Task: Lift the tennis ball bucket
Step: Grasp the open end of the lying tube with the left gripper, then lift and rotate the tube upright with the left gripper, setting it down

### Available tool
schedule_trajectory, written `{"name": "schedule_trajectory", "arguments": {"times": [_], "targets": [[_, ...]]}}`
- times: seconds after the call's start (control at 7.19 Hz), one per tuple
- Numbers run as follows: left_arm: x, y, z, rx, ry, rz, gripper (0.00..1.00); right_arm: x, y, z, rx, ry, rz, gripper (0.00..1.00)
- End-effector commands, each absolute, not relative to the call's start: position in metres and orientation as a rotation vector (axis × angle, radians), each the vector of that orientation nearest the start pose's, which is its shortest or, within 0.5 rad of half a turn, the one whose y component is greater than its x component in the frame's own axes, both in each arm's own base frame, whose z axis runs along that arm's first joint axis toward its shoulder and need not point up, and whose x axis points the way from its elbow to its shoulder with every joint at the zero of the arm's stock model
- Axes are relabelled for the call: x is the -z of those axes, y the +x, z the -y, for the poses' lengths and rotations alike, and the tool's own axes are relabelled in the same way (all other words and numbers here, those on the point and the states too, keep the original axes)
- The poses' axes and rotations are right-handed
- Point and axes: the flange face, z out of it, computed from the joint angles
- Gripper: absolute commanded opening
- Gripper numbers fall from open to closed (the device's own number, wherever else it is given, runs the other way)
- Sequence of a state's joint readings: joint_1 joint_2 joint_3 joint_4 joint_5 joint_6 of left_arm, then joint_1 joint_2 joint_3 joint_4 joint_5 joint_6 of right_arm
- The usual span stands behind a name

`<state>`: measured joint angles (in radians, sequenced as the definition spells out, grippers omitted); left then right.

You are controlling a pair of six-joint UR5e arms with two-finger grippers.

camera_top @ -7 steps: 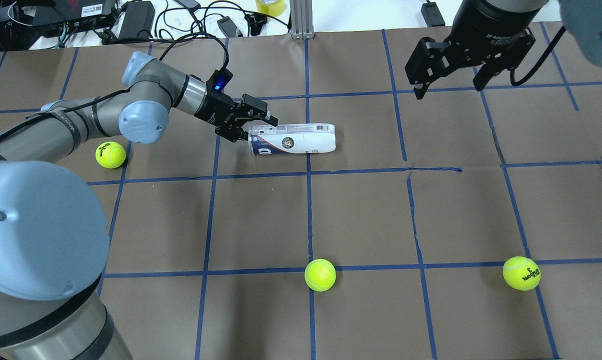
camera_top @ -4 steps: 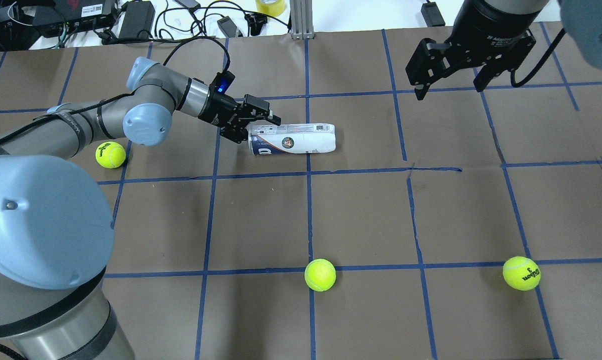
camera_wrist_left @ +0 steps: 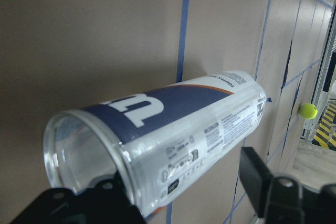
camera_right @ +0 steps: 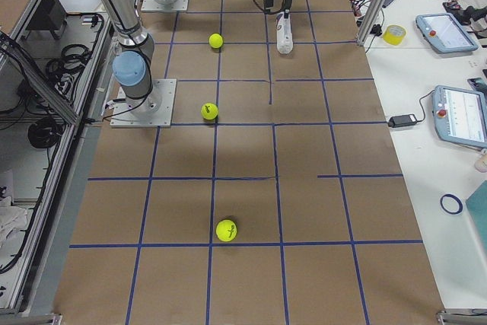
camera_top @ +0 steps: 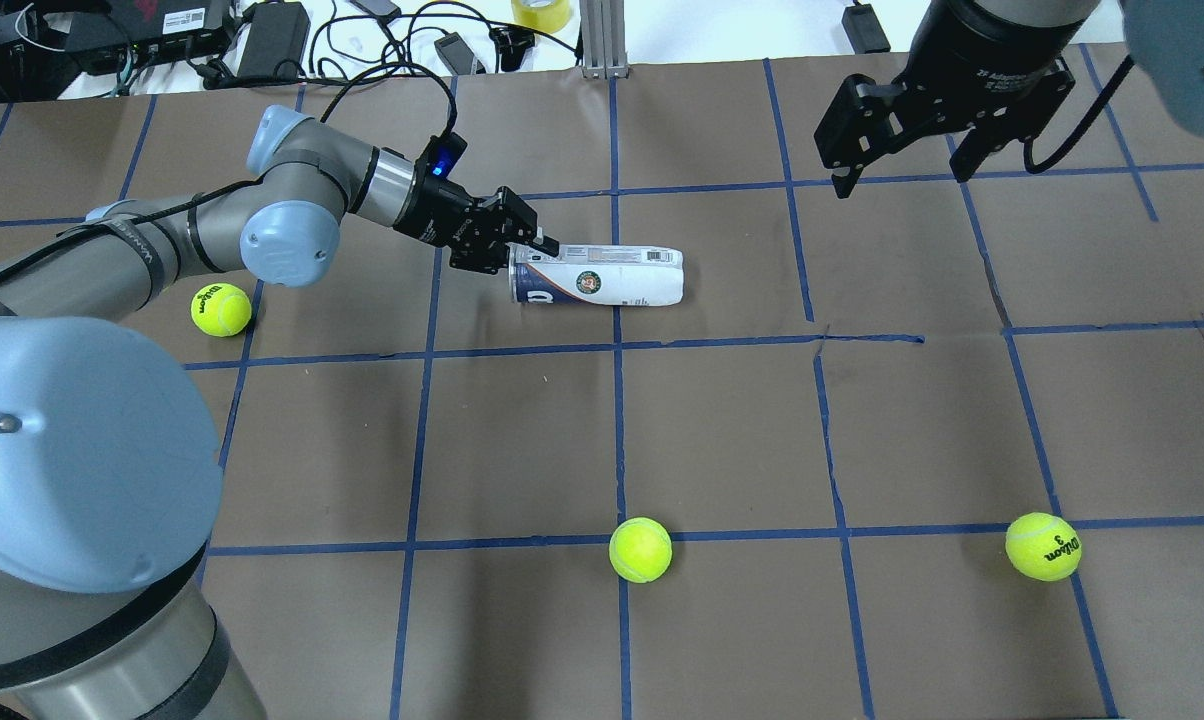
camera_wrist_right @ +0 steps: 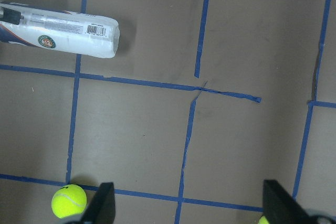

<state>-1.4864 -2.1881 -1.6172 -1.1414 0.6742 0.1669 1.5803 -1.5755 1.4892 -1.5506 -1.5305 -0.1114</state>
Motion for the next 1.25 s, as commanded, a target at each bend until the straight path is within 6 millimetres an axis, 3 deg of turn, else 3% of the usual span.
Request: {"name": "schedule_trajectory", "arguments": {"times": [0.0, 0.28, 0.56, 0.7, 0.97, 1.11], "targets": [[-0.215, -0.159, 0.652, 0.144, 0.157, 2.23, 0.0, -0.529, 0.132, 0.496, 0.104, -0.159, -3.097, 1.0], [-0.265, -0.171, 0.647, 0.122, 0.225, 2.163, 0.0, -0.528, 0.131, 0.496, 0.102, -0.159, -3.097, 1.0], [-0.336, -0.177, 0.652, 0.027, 0.306, 2.179, 0.0, -0.528, 0.131, 0.496, 0.102, -0.157, -3.097, 1.0], [-0.36, -0.186, 0.65, -0.05, 0.293, 2.318, 0.0, -0.528, 0.131, 0.496, 0.102, -0.157, -3.097, 1.0], [-0.379, -0.222, 0.646, -0.23, 0.199, 2.698, 0.0, -0.529, 0.131, 0.496, 0.104, -0.157, -3.097, 1.0], [-0.389, -0.254, 0.642, -0.302, 0.125, 2.836, 0.0, -0.529, 0.131, 0.496, 0.104, -0.159, -3.097, 1.0]]}}
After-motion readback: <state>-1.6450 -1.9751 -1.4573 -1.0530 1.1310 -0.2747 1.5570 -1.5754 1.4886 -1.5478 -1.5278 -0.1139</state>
